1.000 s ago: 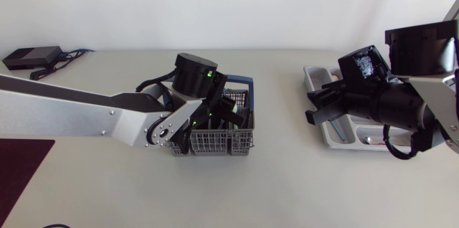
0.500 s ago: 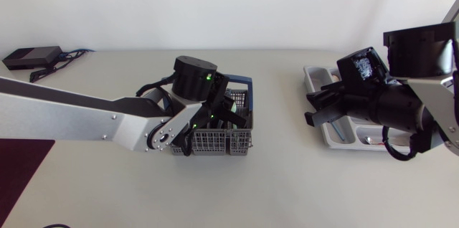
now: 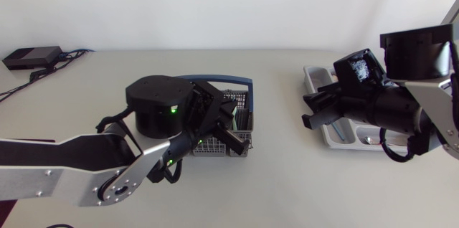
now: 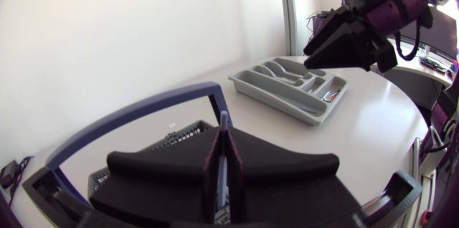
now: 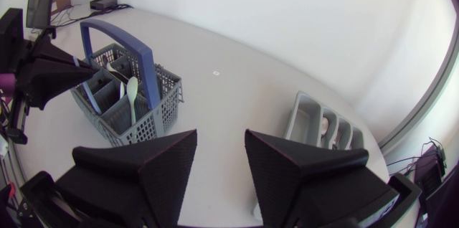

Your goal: Sort the cutlery from the basket into the organizer compartments.

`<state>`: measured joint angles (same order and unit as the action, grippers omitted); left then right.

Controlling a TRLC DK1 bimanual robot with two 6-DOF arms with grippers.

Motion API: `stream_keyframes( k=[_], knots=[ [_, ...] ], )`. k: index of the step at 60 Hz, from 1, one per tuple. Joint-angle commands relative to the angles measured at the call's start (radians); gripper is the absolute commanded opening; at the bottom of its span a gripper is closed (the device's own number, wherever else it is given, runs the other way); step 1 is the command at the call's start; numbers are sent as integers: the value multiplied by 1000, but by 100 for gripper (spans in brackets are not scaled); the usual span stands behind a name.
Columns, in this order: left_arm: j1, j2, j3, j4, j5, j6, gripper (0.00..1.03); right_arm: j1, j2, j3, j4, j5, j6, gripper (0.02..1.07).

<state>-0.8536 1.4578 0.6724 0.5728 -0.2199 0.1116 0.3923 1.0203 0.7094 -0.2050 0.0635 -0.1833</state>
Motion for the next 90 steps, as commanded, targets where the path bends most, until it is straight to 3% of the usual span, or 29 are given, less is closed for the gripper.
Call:
stream_keyframes(
  k=[1, 14, 24, 36, 56, 70, 84, 90],
  knots=[
    [-13, -33, -16, 30, -9, 23, 3, 19, -8, -25, 13, -2, 5, 53],
    [22, -122, 27, 36, -9, 45, 3, 80, -32, -42, 38, -4, -45, 53],
    [71, -205, 131, -85, 7, 42, 3, 100, -58, -31, 47, -51, -65, 53],
    [122, -238, 288, -314, 136, -55, 3, 72, -80, 19, 29, -275, -58, 53],
    [195, -165, 432, -528, 430, -230, 3, 40, -2, 99, 30, -579, 7, 53],
    [200, -106, 503, -617, 597, -293, 3, 66, 57, 128, 50, -630, 10, 53],
    [209, -94, 521, -636, 669, -331, 3, 103, 98, 139, 69, -636, 10, 52],
    [222, -83, 524, -636, 702, -348, 3, 114, 113, 148, 70, -636, 13, 46]
  ],
)
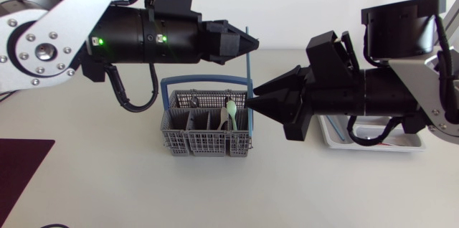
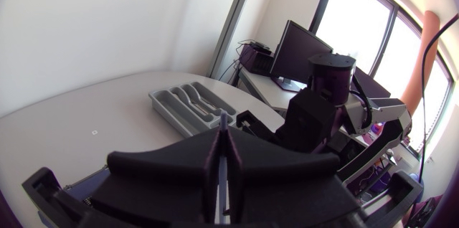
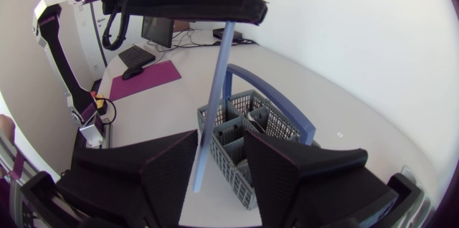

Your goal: Sort the cutlery from the basket into the organizer compartments.

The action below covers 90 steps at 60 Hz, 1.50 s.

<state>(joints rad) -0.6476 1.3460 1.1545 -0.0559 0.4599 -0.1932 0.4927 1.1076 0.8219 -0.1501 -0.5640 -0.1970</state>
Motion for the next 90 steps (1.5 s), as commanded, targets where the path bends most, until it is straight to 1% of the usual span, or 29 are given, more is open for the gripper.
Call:
stream_keyframes(
  k=[1, 4, 7, 12, 23, 25, 35, 38, 43, 44, 48, 49, 51, 56, 61, 67, 69, 70, 77, 79, 80, 85, 86, 87, 88, 89, 90],
  knots=[
    [17, 30, 42, -7, 26, -43, 3, 15, 31, 37, 15, -8, 27, 44],
    [19, 33, 44, -7, 37, -49, 3, 17, 37, 39, 15, -8, 28, 42],
    [25, 35, 44, -7, 43, -55, 3, 20, 41, 39, 15, -10, 28, 38],
    [29, 35, 45, -7, 48, -61, 3, 32, 49, 39, 11, -19, 30, 27],
    [37, 38, 45, -5, 60, -72, 3, 52, 64, 40, -2, -33, 39, 8],
    [37, 38, 45, -5, 60, -74, 3, 53, 67, 40, -3, -33, 44, 8],
    [49, 38, 57, -4, 63, -78, 19, 56, 57, 46, -28, -34, 44, 7],
    [51, 38, 59, -4, 63, -80, 20, 61, 57, 46, -31, -34, 44, 7],
    [59, 38, 70, -4, 62, -80, 33, 61, 54, 45, -42, -34, 44, 7],
    [59, 38, 71, -4, 62, -80, 34, 61, 51, 42, -43, -34, 44, 7],
    [85, 38, 90, -7, 57, -81, 48, 60, 40, 36, -54, -31, 41, 7],
    [85, 38, 91, -7, 57, -81, 48, 60, 38, 34, -55, -31, 39, 8],
    [103, 36, 103, -12, 51, -80, 52, 55, 29, 29, -66, -30, 34, 7],
    [134, 30, 125, -21, 43, -71, 58, 38, 11, 19, -91, -28, 18, 8],
    [164, 24, 146, -50, 29, -25, 63, 1, -12, 2, -109, -28, -1, 7],
    [201, 12, 155, -64, 14, 15, 63, -59, -40, -21, -134, -31, -27, 7],
    [209, 8, 159, -71, 3, 43, 64, -83, -48, -27, -143, -33, -36, 7],
    [217, 8, 165, -90, -10, 80, 65, -106, -55, -33, -151, -33, -45, 7],
    [217, 2, 168, -147, -56, 209, 67, -218, -61, -47, -158, -30, -58, 8],
    [213, 1, 168, -162, -64, 238, 67, -258, -55, -49, -158, -30, -62, 7],
    [204, -2, 163, -176, -79, 279, 67, -275, -52, -50, -158, -28, -65, 8],
    [160, -16, 134, -216, -138, 411, 67, -375, -26, -47, -160, -20, -88, 7],
    [157, -18, 131, -217, -144, 419, 67, -396, -15, -44, -160, -17, -93, 8],
    [146, -19, 120, -226, -175, 462, 68, -416, -6, -43, -158, -14, -96, 8],
    [143, -21, 117, -226, -179, 468, 68, -433, 5, -40, -158, -10, -96, 7],
    [126, -27, 100, -228, -210, 503, 69, -450, 17, -36, -155, -4, -99, 7],
    [120, -28, 94, -228, -219, 515, 69, -462, 26, -33, -155, 3, -104, 7]
  ],
)
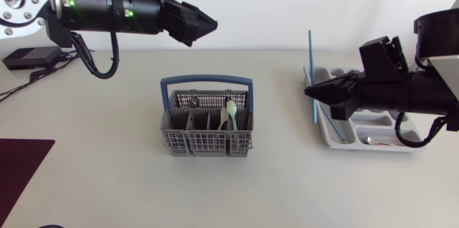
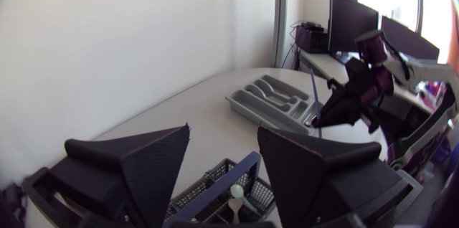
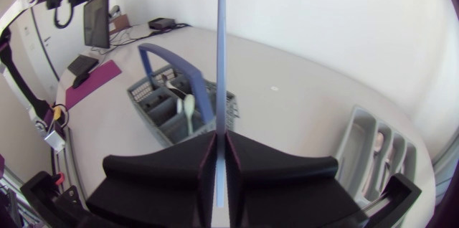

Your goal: Sort the cutlery from the basket into the organizer compartments.

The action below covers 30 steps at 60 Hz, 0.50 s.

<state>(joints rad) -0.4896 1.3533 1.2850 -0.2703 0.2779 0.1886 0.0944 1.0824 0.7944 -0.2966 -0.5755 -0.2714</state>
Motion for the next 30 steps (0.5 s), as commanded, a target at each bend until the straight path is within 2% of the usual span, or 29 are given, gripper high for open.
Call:
stream_keyframes(
  k=[1, 8, 20, 30],
  knots=[
    [-49, -37, -49, -18, -49, 158, 69, -84, 68, -1, -6, 28, -35, 7],
    [-113, -43, -115, -46, -129, 299, 69, -170, 185, 28, 39, 106, -42, 8],
    [-199, -56, -214, -46, -210, 454, 71, -220, 398, 94, 134, 223, -26, 8],
    [-264, -54, -277, -40, -270, 560, 78, -228, 568, 187, 140, 304, 6, 7]
  ],
)
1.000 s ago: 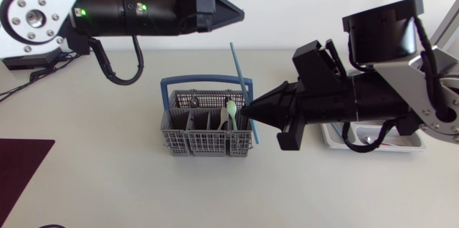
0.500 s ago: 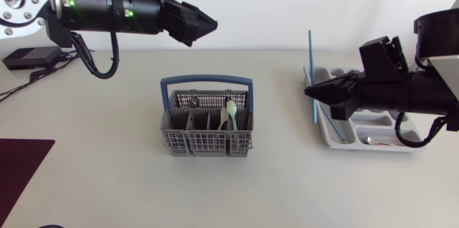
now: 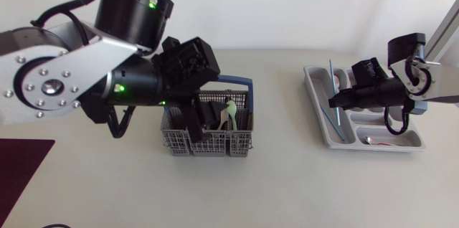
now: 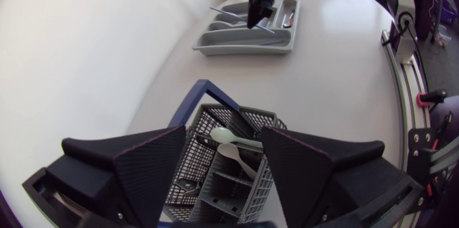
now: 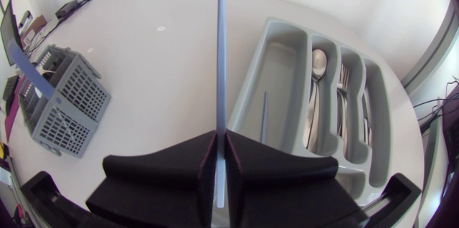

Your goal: Sort the cutlery from the basket into the organizer compartments.

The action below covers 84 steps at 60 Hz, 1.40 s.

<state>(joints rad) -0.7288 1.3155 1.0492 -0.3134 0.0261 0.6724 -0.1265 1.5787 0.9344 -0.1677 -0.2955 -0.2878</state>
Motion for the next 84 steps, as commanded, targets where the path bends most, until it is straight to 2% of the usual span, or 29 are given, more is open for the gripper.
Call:
stream_keyframes(
  k=[1, 13, 25, 40, 45, 50, 56, 64, 69, 76, 84],
  knots=[
    [-29, -16, -46, 4, -23, 82, 78, -7, 86, 53, 11, 33, 27, 7],
    [-50, 13, -80, 5, -54, 181, 83, -7, 262, 150, 5, 114, 73, 8],
    [-60, 68, -123, 82, -115, 306, 83, -15, 376, 207, 2, 144, 75, 9],
    [-63, 148, -110, 142, -160, 440, 83, -22, 414, 216, -1, 153, 68, 28],
    [-55, 176, -83, 151, -161, 469, 83, -22, 403, 199, -1, 154, 65, 38],
    [-44, 208, -60, 158, -161, 512, 78, -19, 366, 167, 8, 159, 50, 51],
    [-26, 246, -28, 175, -161, 566, 69, -18, 313, 135, 14, 159, 38, 54],
    [-20, 277, 9, 181, -160, 612, 56, -9, 248, 87, 23, 157, 19, 57],
    [-14, 289, 26, 181, -160, 630, 55, -2, 219, 63, 28, 153, 12, 58],
    [-4, 309, 48, 175, -149, 693, 43, 5, 185, 32, 33, 145, 9, 58],
    [5, 326, 61, 151, -144, 744, 42, 14, 158, 1, 37, 133, 1, 59]
  ],
)
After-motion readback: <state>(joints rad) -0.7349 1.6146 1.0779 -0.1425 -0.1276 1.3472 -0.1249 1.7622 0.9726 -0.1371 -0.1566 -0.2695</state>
